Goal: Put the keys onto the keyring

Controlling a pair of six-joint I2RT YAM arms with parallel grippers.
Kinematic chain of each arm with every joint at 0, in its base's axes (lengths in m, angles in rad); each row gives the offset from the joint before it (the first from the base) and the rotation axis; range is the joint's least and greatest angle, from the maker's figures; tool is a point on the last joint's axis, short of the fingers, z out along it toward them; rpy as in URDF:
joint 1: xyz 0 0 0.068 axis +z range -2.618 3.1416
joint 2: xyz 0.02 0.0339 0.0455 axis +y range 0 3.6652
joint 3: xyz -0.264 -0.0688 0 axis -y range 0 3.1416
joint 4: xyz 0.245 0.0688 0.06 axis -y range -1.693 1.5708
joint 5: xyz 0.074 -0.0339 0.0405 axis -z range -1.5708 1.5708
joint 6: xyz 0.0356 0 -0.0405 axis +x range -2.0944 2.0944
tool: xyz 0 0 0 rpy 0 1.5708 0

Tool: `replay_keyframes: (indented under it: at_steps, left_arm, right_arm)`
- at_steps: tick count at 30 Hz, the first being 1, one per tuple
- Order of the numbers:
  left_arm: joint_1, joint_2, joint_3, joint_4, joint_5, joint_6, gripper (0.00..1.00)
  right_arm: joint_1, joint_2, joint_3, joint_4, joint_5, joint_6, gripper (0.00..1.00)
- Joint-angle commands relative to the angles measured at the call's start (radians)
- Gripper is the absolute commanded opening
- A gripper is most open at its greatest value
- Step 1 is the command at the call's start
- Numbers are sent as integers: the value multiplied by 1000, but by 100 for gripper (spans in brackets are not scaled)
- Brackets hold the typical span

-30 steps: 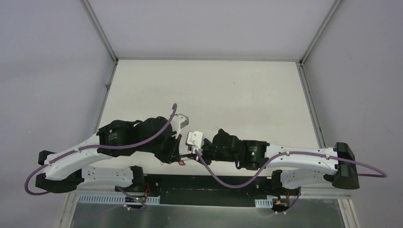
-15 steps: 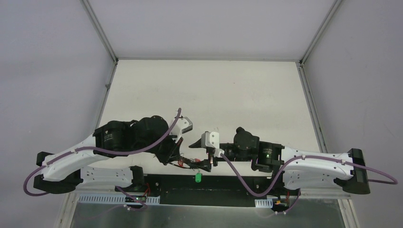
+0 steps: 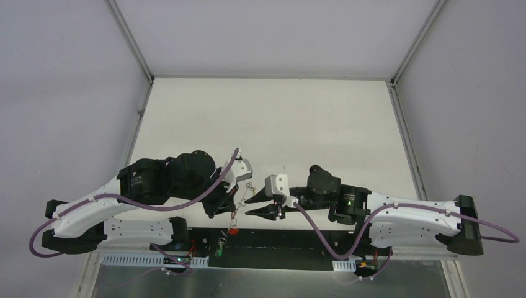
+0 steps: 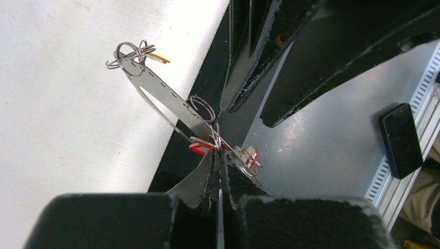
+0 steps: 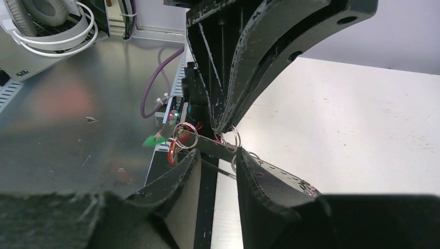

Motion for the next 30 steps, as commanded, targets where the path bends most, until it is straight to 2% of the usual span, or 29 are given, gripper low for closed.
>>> replay_keyframes:
  at_steps: [1,10,15,23,30]
  left_arm:
    - [1,-9,14,68,48,81,0]
    - [1,-21,-8,112,87,132,0]
    - [1,-12,-11,128,105,139,0]
    - [1,-23,-16,146,109,137,0]
    - [1,-23,-25,154,114,132,0]
  right_arm:
    - [-15,-9,30,53,-45,14,32]
    - [-57,-16,2,111,-130,74,29]
    - [-69,12,11,123,-162,85,36]
    - [-83,50,4,144,-191,101,37]
    - [-91,71,15,152,-206,119,23]
